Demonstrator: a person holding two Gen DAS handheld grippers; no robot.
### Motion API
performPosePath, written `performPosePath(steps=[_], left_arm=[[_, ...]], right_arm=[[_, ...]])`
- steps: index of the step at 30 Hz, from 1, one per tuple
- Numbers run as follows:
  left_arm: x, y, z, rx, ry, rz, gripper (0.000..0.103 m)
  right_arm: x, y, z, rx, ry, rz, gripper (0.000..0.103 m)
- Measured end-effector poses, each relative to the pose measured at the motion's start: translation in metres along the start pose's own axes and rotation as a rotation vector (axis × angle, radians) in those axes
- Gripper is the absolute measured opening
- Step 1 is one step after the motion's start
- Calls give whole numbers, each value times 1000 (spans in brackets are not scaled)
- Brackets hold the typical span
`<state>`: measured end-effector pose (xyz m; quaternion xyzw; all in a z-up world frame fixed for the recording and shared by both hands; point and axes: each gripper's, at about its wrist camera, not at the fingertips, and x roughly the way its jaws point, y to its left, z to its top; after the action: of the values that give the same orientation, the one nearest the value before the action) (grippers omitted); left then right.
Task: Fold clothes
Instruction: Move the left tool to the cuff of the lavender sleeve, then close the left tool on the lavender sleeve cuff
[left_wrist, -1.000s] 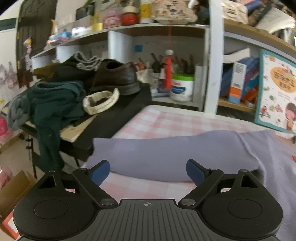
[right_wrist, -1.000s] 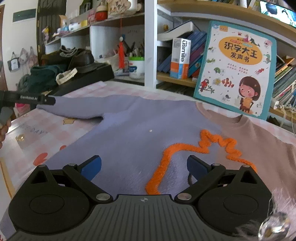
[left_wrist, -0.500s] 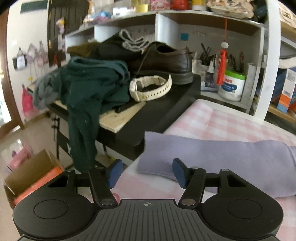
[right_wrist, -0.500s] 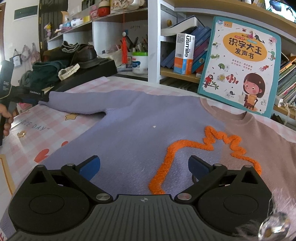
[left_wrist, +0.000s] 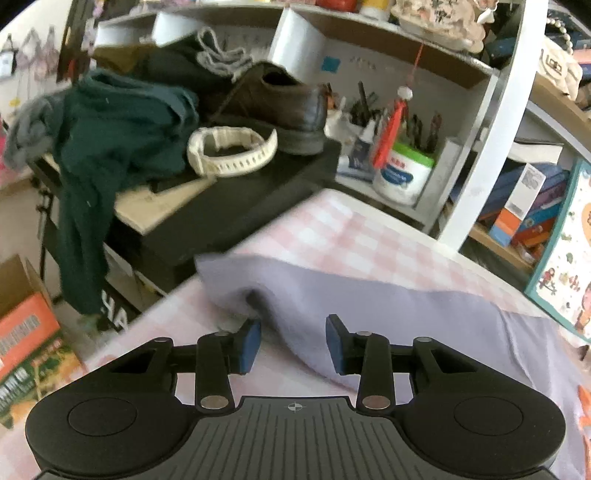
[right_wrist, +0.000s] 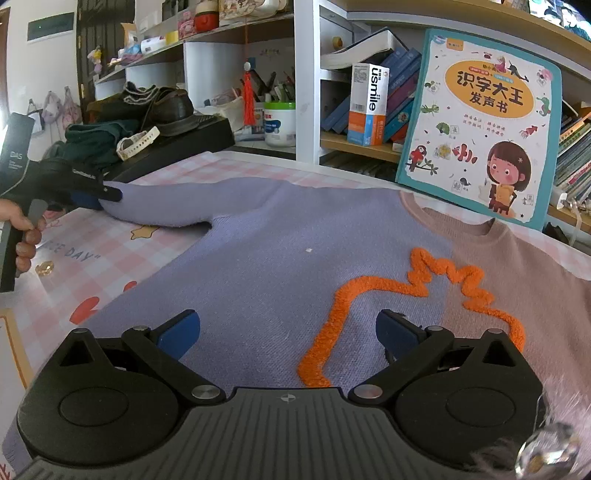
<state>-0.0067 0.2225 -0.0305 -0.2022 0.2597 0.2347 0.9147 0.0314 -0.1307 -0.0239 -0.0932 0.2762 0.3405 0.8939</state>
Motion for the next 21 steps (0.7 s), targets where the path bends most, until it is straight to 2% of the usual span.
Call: performPosePath(steps=[4,8,12,14,16,19,21], left_arm=[[2,-3,1,14,-2,17,41],[4,19,9,-92,-26,51,39],[4,35,12,-174,-34,21,36],[4,39,12,-190,-40,23,30],[6,42,11,-198,-44,25,16],[7,50,11,-229,-36,-1,6],[6,54,11,-251,-26,-25,4]], right_arm=[[0,1,0,-8,4,-1,102],[1,1,0,-9,5,-1,102],[3,1,0,-7,20,1,102],[4,1,0,-7,26,-1,102],[3,1,0,-7,20,-10,102],[-3,-1,-2,9,9,-35,102],[-9,-7,-4,35,9,-43,102]])
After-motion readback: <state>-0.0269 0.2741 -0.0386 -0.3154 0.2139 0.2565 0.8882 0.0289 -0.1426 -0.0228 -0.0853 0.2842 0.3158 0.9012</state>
